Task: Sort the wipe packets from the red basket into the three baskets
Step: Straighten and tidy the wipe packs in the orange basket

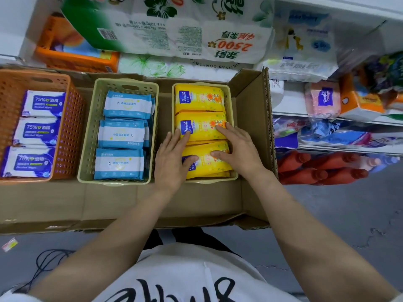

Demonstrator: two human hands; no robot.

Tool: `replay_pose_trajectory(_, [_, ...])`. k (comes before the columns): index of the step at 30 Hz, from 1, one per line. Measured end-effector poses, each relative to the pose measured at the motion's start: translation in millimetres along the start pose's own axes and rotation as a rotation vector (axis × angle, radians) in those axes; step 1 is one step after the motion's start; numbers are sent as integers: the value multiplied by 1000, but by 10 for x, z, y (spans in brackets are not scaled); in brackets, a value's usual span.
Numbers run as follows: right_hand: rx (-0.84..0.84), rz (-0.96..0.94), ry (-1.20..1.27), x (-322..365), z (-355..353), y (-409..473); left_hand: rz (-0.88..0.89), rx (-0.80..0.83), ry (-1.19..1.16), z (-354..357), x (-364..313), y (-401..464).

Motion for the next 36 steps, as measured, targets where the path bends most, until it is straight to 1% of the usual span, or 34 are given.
replay_pose_trajectory(13, [8,43,-22,65,-13,-37,2,9,23,-118,-35,106])
replay_pose_trajectory(16, [-121,51,-36,89,-165,38,23,-31,16,-179,-135,212])
replay_pose_trajectory(17, [-157,46,-46,112,-219,94,37,-34,48,-193,-171,301])
replay_pose_trajectory(18, [-166,38,-50,137,-247,167,53,-25,102,-200,-205,405])
replay_pose_trajectory(20, [-120,32,-47,189,-248,330,52,44,212,-179,-241,615])
replay_pose_trajectory(22, [-55,24,-39,233,-206,445,13,136,239,-146,-240,736])
replay_pose_trajectory(23, [-60,29,-1,237,-204,464,7,152,215,-151,-241,745])
replay_pose_trajectory(24, [-107,49,60,218,-223,459,15,132,172,-182,-241,724])
replay_pose_trajectory(26, [-235,170,155,90,-291,394,10,13,67,-298,-199,615])
replay_pose_trajectory(27, [-251,248,159,5,-294,352,-17,-55,25,-352,-150,540])
replay_pose_trajectory(29, [-178,347,172,-129,-222,291,-115,-137,-48,-387,-29,402])
replay_pose_trajectory(30, [-147,360,206,-161,-175,267,-177,-147,-89,-369,25,351])
replay_pose_trajectory(32, [-158,371,241,-175,-157,243,-265,-139,-160,-312,99,305])
replay_pose_trajectory(36, [-198,407,273,-193,-161,244,-267,-150,-167,-310,114,350])
Point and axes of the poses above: each hand's wrist, its own y-axis towards the middle knuckle, its own z-axis out of the palm, x = y × z, the point moved 6 cm from there along y, towards the middle knuckle, and after that the axes turned 12 degrees about -y, right-handed, at the moved point
